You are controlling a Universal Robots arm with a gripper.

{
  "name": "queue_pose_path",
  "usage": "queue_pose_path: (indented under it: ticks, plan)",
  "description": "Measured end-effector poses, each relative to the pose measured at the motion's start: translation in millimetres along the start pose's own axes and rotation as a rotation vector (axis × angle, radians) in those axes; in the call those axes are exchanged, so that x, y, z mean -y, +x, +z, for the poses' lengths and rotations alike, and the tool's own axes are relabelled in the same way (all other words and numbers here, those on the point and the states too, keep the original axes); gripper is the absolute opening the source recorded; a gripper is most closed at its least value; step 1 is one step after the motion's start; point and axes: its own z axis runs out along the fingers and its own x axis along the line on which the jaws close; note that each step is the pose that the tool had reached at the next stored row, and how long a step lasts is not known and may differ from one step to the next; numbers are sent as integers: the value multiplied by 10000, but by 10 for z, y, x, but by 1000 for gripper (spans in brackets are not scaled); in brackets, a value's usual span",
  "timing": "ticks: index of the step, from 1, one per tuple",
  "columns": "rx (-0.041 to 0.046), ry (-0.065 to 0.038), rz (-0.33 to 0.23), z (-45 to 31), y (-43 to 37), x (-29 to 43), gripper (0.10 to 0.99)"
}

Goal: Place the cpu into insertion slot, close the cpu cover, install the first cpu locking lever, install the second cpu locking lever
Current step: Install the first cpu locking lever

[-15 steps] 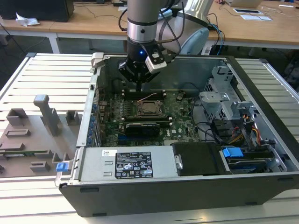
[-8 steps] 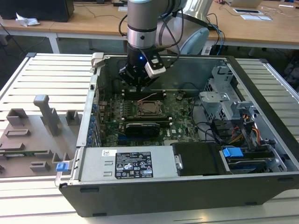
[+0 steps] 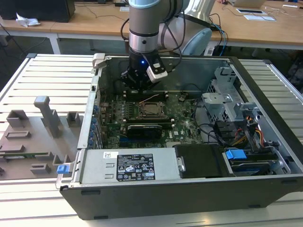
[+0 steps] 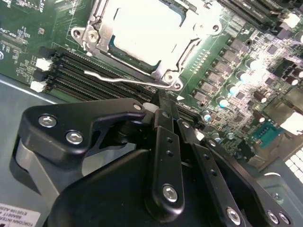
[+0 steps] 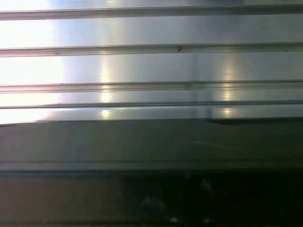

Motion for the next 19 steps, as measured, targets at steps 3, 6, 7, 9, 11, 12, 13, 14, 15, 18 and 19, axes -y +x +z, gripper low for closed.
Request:
queue_pose_path:
  ticks: [3, 6, 7, 9, 11, 12, 13, 14, 15, 18, 19]
  plan:
    - [-31, 8, -1, 15, -114, -25, 106]
    - [-46, -1, -2, 37, -229, -32, 106]
    - [-51, -2, -3, 41, -249, -33, 106]
    - [-61, 2, -1, 51, -301, -34, 106]
    - [-63, 2, -3, 60, -332, -34, 106]
    - [-65, 1, -3, 63, -343, -35, 106]
    - [-69, 2, -1, 68, -359, -35, 106]
    - [-73, 0, -2, 79, -387, -35, 106]
    - [-78, 0, -4, 90, -416, -35, 106]
    - [-85, -2, -2, 109, -463, -33, 106]
    - [-86, -1, -3, 114, -474, -28, 106]
